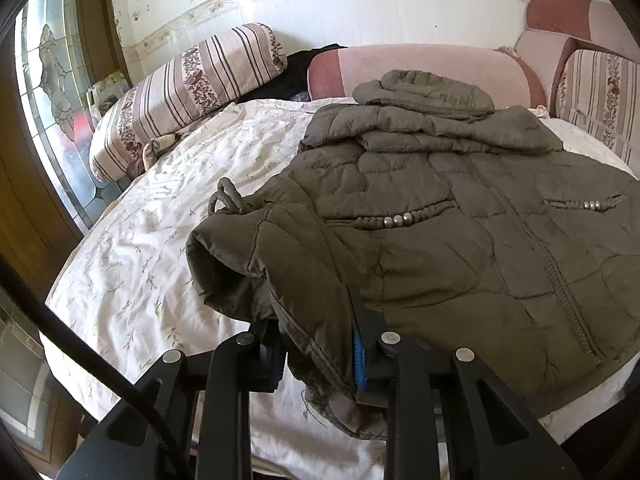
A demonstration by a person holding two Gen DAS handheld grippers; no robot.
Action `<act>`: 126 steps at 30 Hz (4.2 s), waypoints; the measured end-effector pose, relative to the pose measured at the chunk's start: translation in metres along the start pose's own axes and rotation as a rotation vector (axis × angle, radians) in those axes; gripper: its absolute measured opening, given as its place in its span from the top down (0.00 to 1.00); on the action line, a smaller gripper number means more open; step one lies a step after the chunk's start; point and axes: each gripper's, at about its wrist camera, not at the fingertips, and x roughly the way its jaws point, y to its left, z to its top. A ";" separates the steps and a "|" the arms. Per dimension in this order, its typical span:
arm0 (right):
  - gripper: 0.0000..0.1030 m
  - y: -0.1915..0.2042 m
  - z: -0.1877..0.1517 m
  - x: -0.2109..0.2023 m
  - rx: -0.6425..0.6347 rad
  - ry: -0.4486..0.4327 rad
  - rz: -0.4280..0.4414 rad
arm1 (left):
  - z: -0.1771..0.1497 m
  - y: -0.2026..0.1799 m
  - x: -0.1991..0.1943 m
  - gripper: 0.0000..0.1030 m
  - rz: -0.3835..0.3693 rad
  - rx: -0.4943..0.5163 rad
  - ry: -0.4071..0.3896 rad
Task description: Fold large clothes
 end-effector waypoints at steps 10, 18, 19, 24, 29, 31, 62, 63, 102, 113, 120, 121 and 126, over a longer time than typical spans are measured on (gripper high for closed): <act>0.87 -0.021 0.006 -0.027 0.032 -0.010 0.040 | 0.003 0.006 -0.031 0.76 -0.041 -0.001 -0.009; 0.87 -0.029 0.034 -0.042 0.038 -0.065 0.090 | 0.035 0.019 -0.039 0.76 -0.083 -0.024 -0.033; 0.87 -0.028 0.039 -0.044 0.034 -0.074 0.095 | 0.039 0.019 -0.039 0.76 -0.087 -0.025 -0.034; 0.87 -0.028 0.083 -0.045 0.045 -0.111 0.131 | 0.079 0.024 -0.039 0.76 -0.126 -0.039 -0.065; 0.87 -0.025 0.145 -0.031 0.034 -0.161 0.128 | 0.142 0.029 -0.029 0.74 -0.180 -0.065 -0.091; 0.87 -0.024 0.176 -0.017 0.040 -0.171 0.126 | 0.174 0.029 -0.019 0.71 -0.184 -0.063 -0.104; 0.53 -0.028 0.356 0.272 0.148 -0.063 0.083 | 0.300 -0.078 0.283 0.26 -0.159 0.007 0.042; 0.53 -0.025 0.350 0.262 0.130 -0.069 0.101 | 0.302 -0.080 0.290 0.25 -0.155 0.007 0.041; 0.56 0.083 0.202 0.180 0.077 0.063 0.129 | 0.215 -0.008 0.174 0.13 -0.122 -0.228 0.083; 0.57 0.099 0.194 0.252 -0.024 0.143 0.085 | 0.203 -0.002 0.248 0.07 -0.022 -0.193 0.164; 0.57 0.098 0.193 0.261 -0.030 0.149 0.082 | 0.208 -0.008 0.245 0.09 0.005 -0.196 0.134; 0.57 0.098 0.195 0.255 -0.025 0.136 0.084 | 0.210 -0.007 0.239 0.10 -0.005 -0.205 0.112; 0.57 0.107 0.201 0.208 -0.039 0.002 0.174 | 0.219 -0.007 0.210 0.10 -0.020 -0.221 0.004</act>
